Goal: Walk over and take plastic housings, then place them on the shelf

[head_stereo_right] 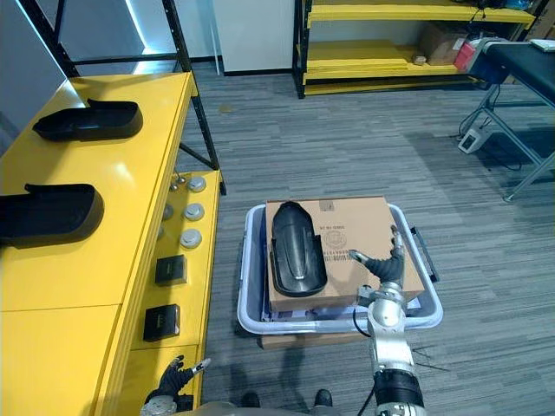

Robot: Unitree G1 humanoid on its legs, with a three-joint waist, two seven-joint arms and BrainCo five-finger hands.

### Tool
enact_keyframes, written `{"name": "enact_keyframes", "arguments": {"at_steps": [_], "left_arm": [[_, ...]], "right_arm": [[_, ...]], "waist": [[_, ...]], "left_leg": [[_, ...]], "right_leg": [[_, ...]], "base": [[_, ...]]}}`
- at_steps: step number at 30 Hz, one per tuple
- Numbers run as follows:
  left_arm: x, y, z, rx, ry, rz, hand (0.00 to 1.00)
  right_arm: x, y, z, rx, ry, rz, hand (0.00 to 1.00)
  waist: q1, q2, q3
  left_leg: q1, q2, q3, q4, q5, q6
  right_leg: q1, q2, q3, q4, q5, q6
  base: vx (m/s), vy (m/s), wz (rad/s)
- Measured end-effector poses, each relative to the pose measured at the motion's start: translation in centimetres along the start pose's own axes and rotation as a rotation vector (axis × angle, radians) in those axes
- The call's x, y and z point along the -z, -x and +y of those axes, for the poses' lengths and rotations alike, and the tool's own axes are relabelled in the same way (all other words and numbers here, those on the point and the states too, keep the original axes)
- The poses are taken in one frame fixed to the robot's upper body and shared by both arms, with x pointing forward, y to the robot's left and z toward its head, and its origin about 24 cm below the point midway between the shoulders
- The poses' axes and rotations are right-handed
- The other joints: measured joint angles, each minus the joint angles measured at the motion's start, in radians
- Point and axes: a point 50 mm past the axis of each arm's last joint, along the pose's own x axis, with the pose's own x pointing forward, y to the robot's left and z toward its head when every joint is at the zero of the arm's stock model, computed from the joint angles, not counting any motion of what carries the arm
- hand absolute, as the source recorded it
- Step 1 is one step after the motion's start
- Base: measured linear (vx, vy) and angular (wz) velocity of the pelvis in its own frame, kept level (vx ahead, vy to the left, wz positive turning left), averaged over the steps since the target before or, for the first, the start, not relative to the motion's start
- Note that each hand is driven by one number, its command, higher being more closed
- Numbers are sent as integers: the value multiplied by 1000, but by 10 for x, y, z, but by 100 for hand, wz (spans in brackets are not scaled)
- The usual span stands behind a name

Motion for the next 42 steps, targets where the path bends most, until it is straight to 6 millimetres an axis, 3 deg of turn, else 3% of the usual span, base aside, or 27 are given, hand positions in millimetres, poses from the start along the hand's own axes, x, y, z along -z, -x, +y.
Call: {"name": "enact_keyframes", "arguments": {"at_steps": [6,8,11,15,18,19,25,42], "left_arm": [[-13,-2,-1,3,10,-48,0],[-19,-3,-2,3,22,-73,0],[-28,-4,-5,12,17,-103,0],[-36,-5,-6,12,34,-126,0],[-44,-5,-8,9,33,-156,0],[-45,-5,-9,8,33,-159,0],[-50,-6,-10,12,15,-176,0],[-49,-7,-11,18,3,-166,0]], "right_arm": [[-9,-28,16,-36,89,54,0],[-22,-42,23,-46,101,63,0],[-34,-56,19,-24,124,65,0],[-47,-68,18,-7,132,83,0],[-50,-73,14,15,113,117,0],[-48,-74,14,18,108,141,100],[-55,-81,6,65,91,171,100],[-50,-76,17,23,117,172,100]], "waist": [[34,0,42],[39,4,69],[62,12,92],[65,18,133],[82,21,156],[83,25,162],[83,27,177],[82,27,177]], "left_leg": [[-44,-3,-21,-18,33,3],[-68,-6,-29,-15,37,3],[-101,-14,-39,-8,45,8],[-118,-15,-57,-6,45,8],[-134,-16,-60,-3,45,8],[-140,-16,-69,1,45,8],[-148,-21,-83,14,45,8],[-98,-16,-52,6,44,6]], "right_leg": [[-44,-4,-19,13,5,-5],[-61,-7,-27,14,10,-6],[-87,-12,-32,14,13,-5],[-92,-13,-45,13,25,-14],[-107,-14,-45,12,43,-20],[-108,-13,-46,11,52,-27],[-106,-17,-44,15,71,-42],[-75,-14,-10,20,65,-45]], "base": [[-60,2,15],[-5,17,14],[27,24,10],[54,34,20],[53,54,6],[42,60,17],[29,51,9],[-33,-7,-5]]}}
